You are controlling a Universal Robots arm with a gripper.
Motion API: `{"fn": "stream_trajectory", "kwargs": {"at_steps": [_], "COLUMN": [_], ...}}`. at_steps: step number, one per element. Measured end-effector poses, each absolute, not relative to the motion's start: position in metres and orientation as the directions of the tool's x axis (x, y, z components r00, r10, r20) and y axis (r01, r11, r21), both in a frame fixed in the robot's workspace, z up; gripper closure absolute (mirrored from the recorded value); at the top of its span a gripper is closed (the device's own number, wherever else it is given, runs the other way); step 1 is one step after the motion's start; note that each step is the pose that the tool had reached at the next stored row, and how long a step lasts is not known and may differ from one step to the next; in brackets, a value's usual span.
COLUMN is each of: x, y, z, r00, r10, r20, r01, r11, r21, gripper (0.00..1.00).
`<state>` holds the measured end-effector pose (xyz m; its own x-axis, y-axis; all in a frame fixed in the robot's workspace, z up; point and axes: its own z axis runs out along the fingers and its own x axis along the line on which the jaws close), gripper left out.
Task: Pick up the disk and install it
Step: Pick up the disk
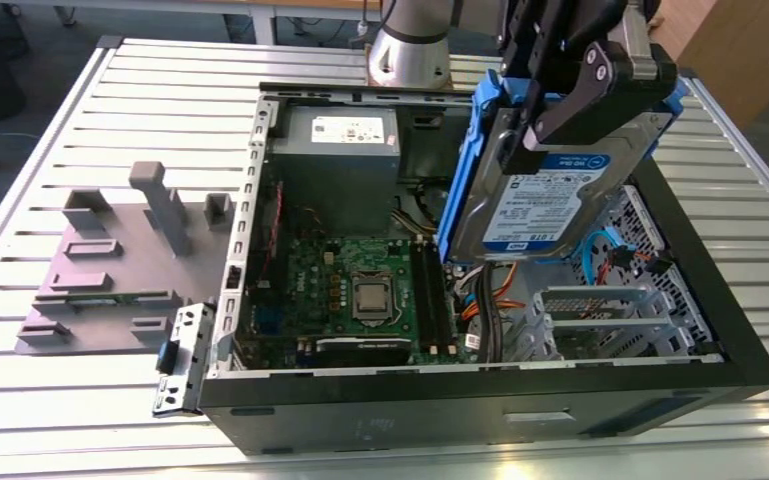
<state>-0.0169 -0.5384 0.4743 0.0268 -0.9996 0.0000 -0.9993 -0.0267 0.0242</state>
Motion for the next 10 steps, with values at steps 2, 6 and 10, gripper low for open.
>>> {"fn": "stream_trajectory", "kwargs": {"at_steps": [2, 6, 10], "x": [-0.0162, -0.0144, -0.0121], "y": [-0.5389, -0.5398, -0.5405], "z": [0.4741, 0.4738, 0.4735], "r00": [0.027, 0.027, 0.027], "r10": [-1.0, -1.0, -1.0], "r20": [0.0, 0.0, 0.0], "r01": [-0.999, -0.999, -0.999], "r11": [-0.027, -0.027, -0.027], "r21": [0.024, 0.024, 0.024], "gripper": [0.63, 0.63, 0.63]}}
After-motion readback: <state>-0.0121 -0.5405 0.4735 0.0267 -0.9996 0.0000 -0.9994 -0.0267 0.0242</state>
